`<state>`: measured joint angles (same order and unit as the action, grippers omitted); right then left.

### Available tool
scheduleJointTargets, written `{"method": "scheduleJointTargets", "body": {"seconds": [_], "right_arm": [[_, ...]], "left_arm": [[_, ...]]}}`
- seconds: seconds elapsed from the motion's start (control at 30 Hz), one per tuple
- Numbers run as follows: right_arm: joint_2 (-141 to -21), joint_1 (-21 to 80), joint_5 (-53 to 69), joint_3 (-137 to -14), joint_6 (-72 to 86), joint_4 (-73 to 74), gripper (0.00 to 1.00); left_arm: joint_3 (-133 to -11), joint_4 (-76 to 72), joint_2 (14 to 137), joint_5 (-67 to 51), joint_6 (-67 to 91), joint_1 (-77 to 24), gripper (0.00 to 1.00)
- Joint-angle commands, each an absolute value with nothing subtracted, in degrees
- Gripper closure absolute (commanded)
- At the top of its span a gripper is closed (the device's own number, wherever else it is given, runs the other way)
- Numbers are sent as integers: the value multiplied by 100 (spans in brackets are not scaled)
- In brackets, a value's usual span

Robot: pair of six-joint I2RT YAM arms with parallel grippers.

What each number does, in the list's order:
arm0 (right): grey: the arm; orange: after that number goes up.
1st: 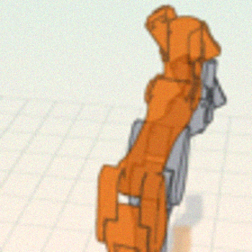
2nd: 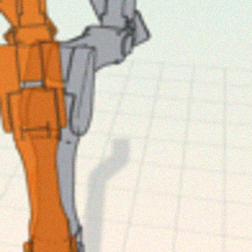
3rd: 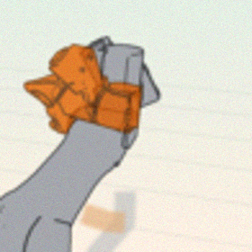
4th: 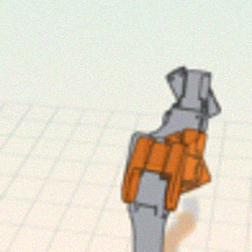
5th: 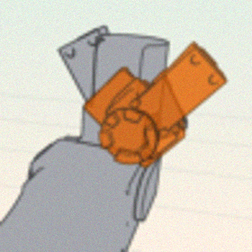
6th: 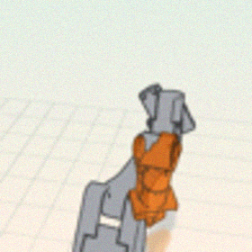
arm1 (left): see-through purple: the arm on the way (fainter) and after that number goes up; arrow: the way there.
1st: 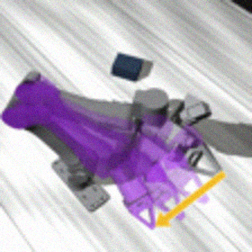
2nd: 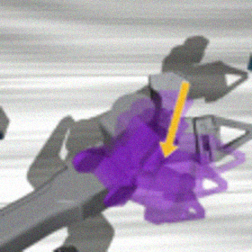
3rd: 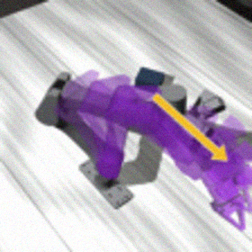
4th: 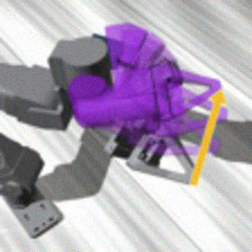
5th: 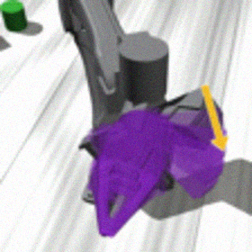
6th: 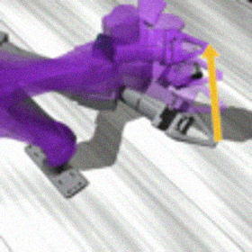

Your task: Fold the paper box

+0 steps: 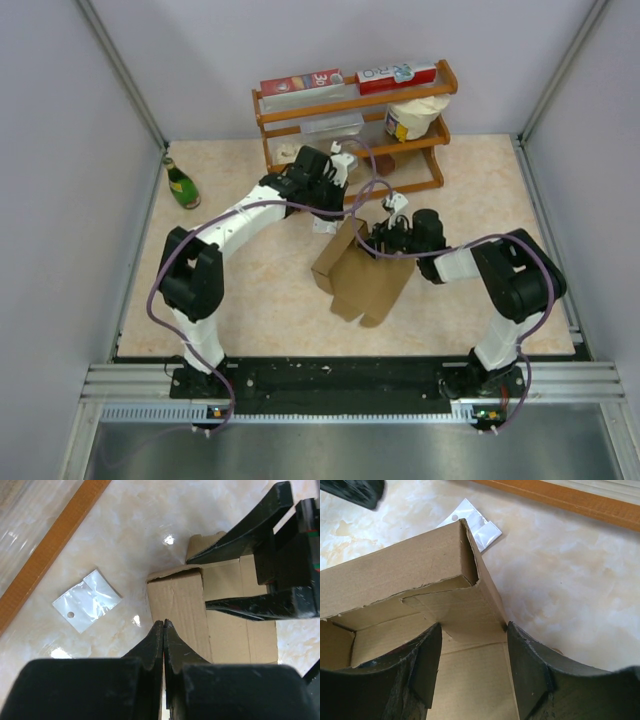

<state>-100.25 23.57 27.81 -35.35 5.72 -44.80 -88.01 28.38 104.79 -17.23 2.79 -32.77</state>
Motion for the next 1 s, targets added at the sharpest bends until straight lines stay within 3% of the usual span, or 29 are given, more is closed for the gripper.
{"method": "scheduleJointTargets", "body": {"seconds": [0.0,0.97], "right_arm": [[-10090,2391,3014,-3919,290,-4290,46],[-10573,2347,4139,-5387,-738,-2127,49]], "left_arm": [[-9141,2821,10696,-1819,150,-3287,100],[-9053,2936,11092,-1854,44,-3208,100]]}}
